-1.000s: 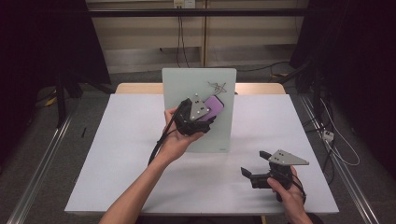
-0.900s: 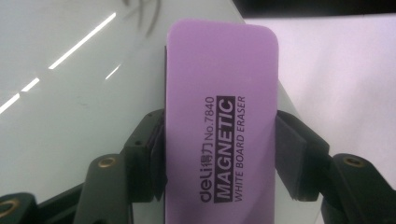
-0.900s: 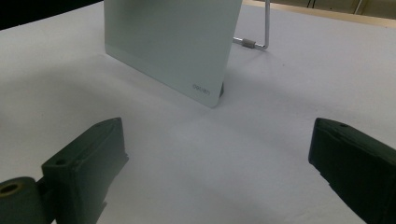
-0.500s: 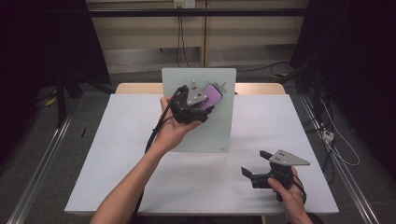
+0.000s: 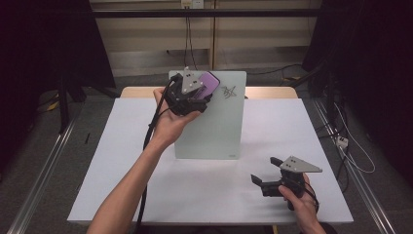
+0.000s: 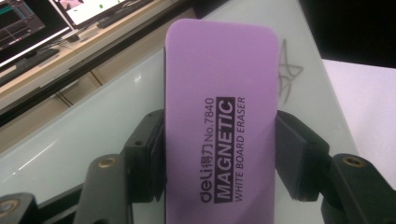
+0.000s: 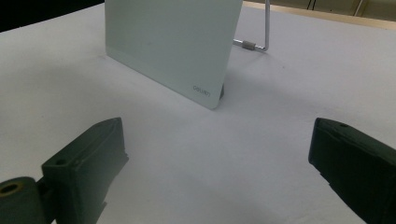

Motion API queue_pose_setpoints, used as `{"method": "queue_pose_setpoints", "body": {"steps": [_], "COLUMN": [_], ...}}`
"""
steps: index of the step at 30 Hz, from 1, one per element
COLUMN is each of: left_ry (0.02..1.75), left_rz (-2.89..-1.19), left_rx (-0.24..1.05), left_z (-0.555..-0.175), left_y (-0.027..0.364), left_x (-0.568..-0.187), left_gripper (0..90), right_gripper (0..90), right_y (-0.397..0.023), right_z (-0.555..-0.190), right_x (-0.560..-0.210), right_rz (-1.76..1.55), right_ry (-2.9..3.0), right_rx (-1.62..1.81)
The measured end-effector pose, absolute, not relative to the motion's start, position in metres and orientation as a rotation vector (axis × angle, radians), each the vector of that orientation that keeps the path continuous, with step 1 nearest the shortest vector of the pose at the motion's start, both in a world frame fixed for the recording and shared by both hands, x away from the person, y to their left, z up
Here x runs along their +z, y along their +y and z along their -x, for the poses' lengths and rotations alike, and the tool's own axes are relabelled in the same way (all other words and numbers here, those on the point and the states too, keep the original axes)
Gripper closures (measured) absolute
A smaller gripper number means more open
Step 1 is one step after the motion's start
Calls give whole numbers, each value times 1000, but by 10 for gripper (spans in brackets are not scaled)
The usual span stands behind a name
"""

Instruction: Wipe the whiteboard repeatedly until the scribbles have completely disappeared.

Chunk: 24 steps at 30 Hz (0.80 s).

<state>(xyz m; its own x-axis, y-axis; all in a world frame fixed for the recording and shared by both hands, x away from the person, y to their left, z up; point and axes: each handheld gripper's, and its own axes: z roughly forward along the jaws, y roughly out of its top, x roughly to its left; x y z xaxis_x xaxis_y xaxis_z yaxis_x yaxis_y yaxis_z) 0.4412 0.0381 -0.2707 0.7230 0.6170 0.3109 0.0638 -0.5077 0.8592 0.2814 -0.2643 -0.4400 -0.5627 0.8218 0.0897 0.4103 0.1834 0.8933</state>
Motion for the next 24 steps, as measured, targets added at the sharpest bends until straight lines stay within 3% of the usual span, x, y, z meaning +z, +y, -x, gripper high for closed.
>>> {"method": "queue_pose_setpoints", "body": {"steps": [13,24], "left_ry": [441,416], "left_rz": [-2090,-2131], "left_rx": [761,680], "left_z": [-433,-425], "left_y": [11,-7], "left_x": [-285,-307], "left_gripper": [407,407], "right_gripper": [36,36], "right_y": [-264,-265], "right_z": [-281,-280], "right_x": [-440,-440], "right_rz": [-1158,-1154], "right_ry": [2054,2054], "right_rx": [1347,1351]}}
